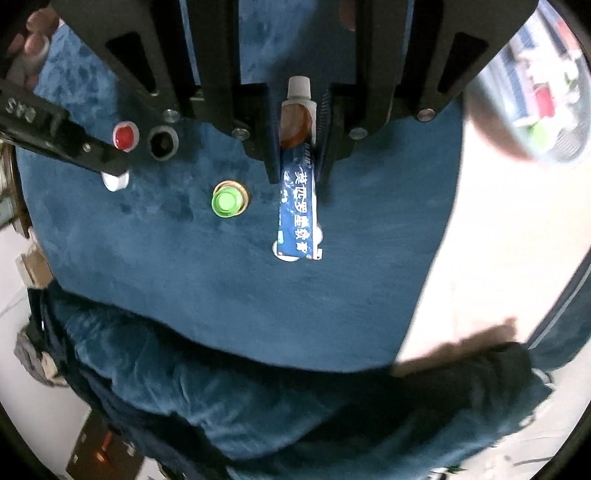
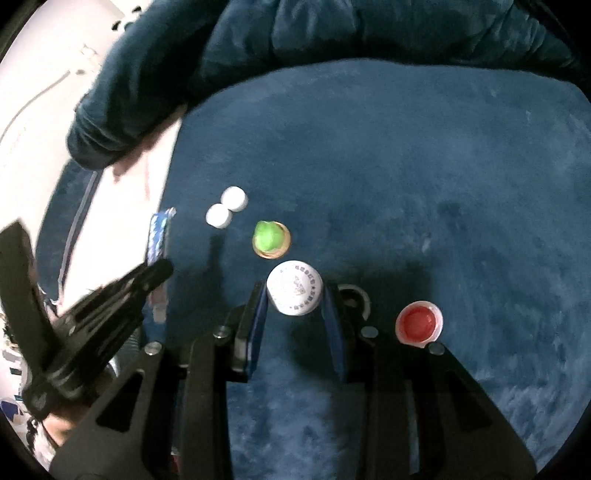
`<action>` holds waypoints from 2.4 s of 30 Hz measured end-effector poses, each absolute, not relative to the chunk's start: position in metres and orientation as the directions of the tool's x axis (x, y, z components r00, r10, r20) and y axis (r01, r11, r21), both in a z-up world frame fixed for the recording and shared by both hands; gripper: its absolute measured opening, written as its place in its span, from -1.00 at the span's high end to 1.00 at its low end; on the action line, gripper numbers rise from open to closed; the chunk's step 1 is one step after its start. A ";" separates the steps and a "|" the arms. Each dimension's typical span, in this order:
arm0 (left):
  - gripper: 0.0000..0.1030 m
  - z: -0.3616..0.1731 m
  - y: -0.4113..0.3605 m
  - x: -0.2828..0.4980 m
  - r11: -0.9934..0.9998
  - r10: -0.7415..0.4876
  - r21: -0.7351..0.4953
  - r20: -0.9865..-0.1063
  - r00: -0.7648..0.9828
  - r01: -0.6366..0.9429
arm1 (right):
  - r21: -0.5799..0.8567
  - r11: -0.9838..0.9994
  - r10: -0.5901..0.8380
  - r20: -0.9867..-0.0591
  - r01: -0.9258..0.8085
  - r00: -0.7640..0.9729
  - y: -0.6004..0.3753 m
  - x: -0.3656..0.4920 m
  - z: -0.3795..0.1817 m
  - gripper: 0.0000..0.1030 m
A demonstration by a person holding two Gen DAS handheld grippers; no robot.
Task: Organize objects
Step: 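Carry the tube and cap over the gray basket and open both tools, then move both open tools back toward the remaining caps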
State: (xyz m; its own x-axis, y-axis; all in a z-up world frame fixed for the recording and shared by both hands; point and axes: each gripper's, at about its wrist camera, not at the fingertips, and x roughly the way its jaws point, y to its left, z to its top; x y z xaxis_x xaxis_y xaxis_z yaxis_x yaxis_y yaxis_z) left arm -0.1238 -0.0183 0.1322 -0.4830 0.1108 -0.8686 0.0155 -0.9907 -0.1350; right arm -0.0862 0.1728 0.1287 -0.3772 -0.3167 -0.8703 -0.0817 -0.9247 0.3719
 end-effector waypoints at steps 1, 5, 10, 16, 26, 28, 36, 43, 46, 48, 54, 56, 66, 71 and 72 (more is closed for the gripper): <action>0.65 0.144 -0.025 -0.113 -0.991 0.097 -0.130 -0.862 -0.497 0.031 | 0.387 -0.920 -0.333 -0.862 -0.070 -0.381 0.168 -0.082 0.133 0.39; 0.65 0.179 -0.060 -0.071 -0.988 0.042 -0.117 -0.838 -0.544 0.104 | 0.432 -0.902 -0.403 -0.831 0.012 -0.384 0.132 -0.072 0.151 0.39; 0.65 0.208 -0.125 -0.015 -0.966 -0.043 -0.114 -0.814 -0.580 0.233 | 0.473 -0.869 -0.491 -0.791 0.143 -0.366 0.064 -0.064 0.174 0.39; 0.65 0.205 -0.205 0.031 -0.909 -0.115 -0.142 -0.818 -0.564 0.392 | 0.505 -0.810 -0.584 -0.748 0.299 -0.317 -0.024 -0.052 0.191 0.39; 0.65 0.187 -0.290 0.052 -0.808 -0.159 -0.210 -0.823 -0.546 0.551 | 0.532 -0.743 -0.636 -0.750 0.405 -0.182 -0.114 -0.044 0.172 0.39; 0.65 0.182 -0.301 0.054 -0.791 -0.152 -0.227 -0.826 -0.543 0.568 | 0.543 -0.737 -0.642 -0.748 0.402 -0.168 -0.121 -0.047 0.169 0.39; 0.42 0.174 -0.302 0.046 -0.787 -0.161 -0.211 -0.837 -0.523 0.580 | 0.722 -0.617 -0.776 -0.623 0.313 -0.094 -0.128 -0.059 0.148 -0.66; -0.95 0.187 -0.295 0.063 -0.770 -0.276 -0.095 -0.843 -0.463 0.631 | 0.468 -0.810 -0.560 -0.796 0.353 -0.231 -0.113 -0.046 0.159 -1.00; -0.97 0.186 -0.294 0.066 -0.765 -0.277 -0.081 -0.854 -0.439 0.639 | 0.324 -0.855 -0.454 -0.845 0.404 -0.282 -0.108 -0.039 0.163 -1.00; -0.97 0.187 -0.290 0.068 -0.768 -0.291 -0.056 -0.857 -0.425 0.638 | 0.289 -0.862 -0.428 -0.855 0.416 -0.292 -0.101 -0.036 0.164 -1.00; -0.97 0.192 -0.264 0.062 -0.798 -0.318 0.004 -0.853 -0.414 0.603 | 0.323 -0.868 -0.442 -0.848 0.376 -0.293 -0.070 -0.038 0.168 -1.00; -0.97 0.193 -0.255 0.059 -0.808 -0.318 0.015 -0.852 -0.415 0.590 | 0.330 -0.873 -0.442 -0.847 0.358 -0.297 -0.062 -0.042 0.167 -1.00; -0.97 0.195 -0.214 0.034 -0.842 -0.318 0.059 -0.857 -0.405 0.537 | 0.349 -0.889 -0.435 -0.847 0.297 -0.306 -0.019 -0.055 0.166 -1.00; -0.97 0.194 -0.190 0.021 -0.863 -0.327 0.097 -0.856 -0.401 0.495 | 0.353 -0.894 -0.430 -0.848 0.276 -0.308 -0.001 -0.059 0.165 -1.00; -0.97 0.194 -0.184 0.018 -0.868 -0.328 0.104 -0.855 -0.402 0.486 | 0.354 -0.895 -0.430 -0.848 0.272 -0.309 0.003 -0.059 0.164 -1.00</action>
